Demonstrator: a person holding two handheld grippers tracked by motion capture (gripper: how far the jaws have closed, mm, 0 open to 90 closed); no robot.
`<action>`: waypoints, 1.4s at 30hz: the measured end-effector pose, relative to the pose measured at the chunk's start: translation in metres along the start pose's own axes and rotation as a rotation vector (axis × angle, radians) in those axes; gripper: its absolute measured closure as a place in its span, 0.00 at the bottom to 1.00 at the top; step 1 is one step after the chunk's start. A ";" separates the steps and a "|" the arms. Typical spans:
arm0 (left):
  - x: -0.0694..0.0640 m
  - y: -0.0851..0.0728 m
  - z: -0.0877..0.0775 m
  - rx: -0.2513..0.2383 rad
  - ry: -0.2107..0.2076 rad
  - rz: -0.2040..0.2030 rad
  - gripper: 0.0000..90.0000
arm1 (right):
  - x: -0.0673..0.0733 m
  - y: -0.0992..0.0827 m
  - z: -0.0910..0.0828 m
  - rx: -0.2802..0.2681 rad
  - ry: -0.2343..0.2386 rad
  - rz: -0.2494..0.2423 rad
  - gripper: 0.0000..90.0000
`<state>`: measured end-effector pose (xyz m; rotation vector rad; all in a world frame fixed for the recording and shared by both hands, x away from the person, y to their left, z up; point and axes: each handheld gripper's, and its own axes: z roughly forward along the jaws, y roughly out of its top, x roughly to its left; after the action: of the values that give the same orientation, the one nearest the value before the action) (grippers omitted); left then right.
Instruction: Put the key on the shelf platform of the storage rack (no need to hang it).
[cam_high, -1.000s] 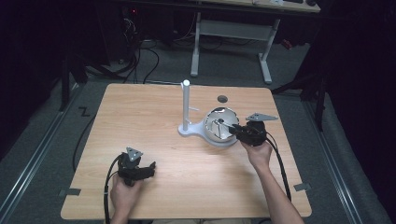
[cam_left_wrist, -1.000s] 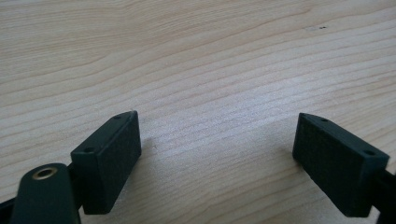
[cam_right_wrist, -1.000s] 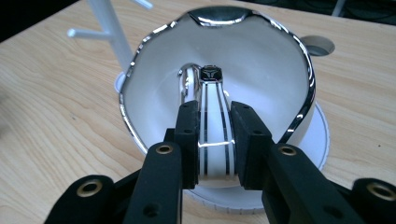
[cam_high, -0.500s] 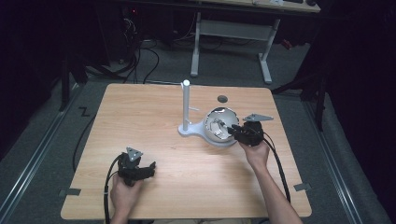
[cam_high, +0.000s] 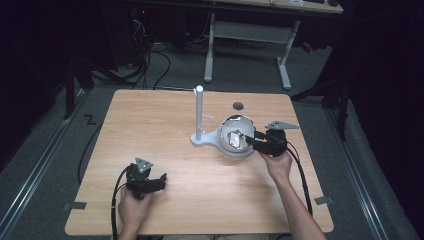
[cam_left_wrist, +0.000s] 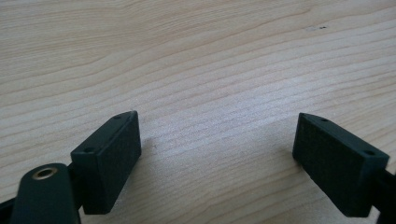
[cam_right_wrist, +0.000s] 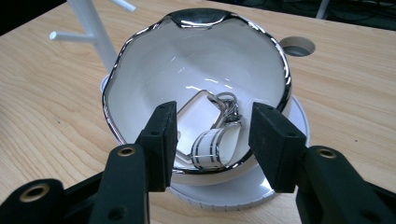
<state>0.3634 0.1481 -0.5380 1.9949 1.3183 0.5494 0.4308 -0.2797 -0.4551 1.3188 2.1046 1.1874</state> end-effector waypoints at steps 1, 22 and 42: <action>0.000 0.000 0.000 0.000 0.000 0.000 0.18 | 0.000 0.000 -0.002 -0.002 0.001 0.010 0.58; 0.000 0.000 0.000 0.000 0.000 0.000 0.18 | -0.007 0.003 -0.030 -0.053 -0.038 0.028 0.53; 0.000 0.000 0.000 0.000 0.000 0.000 0.18 | -0.020 -0.010 -0.059 -0.072 -0.057 0.070 0.53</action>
<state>0.3634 0.1482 -0.5380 1.9951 1.3183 0.5493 0.3946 -0.3256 -0.4317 1.3873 1.9719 1.2281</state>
